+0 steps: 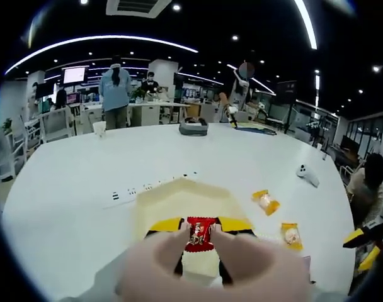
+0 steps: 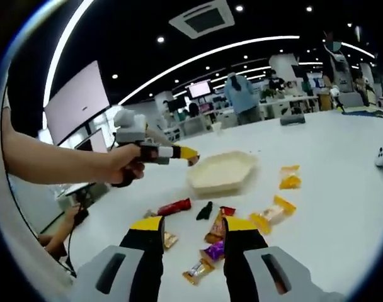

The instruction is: Place the target food into the container with the food tongs after gripping and lifting it, then release it inside without dropping or visibly crushing the food.

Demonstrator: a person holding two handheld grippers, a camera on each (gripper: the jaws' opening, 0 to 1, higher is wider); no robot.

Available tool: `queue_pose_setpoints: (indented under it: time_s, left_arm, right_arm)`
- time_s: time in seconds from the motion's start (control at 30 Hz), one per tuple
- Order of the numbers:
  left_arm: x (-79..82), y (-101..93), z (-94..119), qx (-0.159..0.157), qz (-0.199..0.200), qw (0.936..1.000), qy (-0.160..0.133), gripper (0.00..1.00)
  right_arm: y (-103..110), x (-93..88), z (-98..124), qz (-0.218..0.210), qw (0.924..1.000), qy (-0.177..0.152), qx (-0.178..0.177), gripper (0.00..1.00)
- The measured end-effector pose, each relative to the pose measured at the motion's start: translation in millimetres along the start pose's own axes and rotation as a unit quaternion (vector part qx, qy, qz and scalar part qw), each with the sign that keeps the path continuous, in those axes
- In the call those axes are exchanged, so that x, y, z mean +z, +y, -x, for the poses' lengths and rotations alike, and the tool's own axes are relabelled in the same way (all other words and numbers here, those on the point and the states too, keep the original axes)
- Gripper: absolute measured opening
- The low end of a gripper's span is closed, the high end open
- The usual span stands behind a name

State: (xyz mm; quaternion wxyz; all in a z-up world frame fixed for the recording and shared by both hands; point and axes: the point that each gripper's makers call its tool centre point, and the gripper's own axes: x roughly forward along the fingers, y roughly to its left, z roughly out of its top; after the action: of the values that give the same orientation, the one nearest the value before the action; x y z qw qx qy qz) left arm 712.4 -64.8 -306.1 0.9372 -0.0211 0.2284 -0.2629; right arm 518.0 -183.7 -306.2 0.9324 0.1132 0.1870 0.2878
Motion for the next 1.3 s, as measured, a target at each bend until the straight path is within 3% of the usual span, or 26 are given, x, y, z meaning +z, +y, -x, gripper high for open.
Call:
queue_pose_setpoints:
  time_s: [0.4, 0.83, 1.13, 1.3]
  left_arm:
    - [-16.1, 10.7, -16.3, 0.008, 0.001, 0.9996, 0.027, 0.18]
    - [-20.1, 9.6, -26.1, 0.000, -0.002, 0.9995, 0.032, 0.18]
    - [-19.4, 12.0, -21.0, -0.007, 0.000, 0.9995, 0.032, 0.21]
    - [-7.7, 11.3, -9.3, -0.013, 0.012, 0.9997, 0.014, 0.22]
  right_arm:
    - [-4.9, -1.5, -11.0, 0.006, 1.0000, 0.003, -0.006, 0.37]
    - [-10.4, -5.9, -14.9, 0.006, 0.9997, 0.008, -0.020, 0.36]
    - [-7.0, -10.4, -18.6, 0.000, 0.9999, 0.012, -0.012, 0.35]
    - [-4.8, -8.5, -23.2, -0.009, 0.9999, 0.009, -0.004, 0.36]
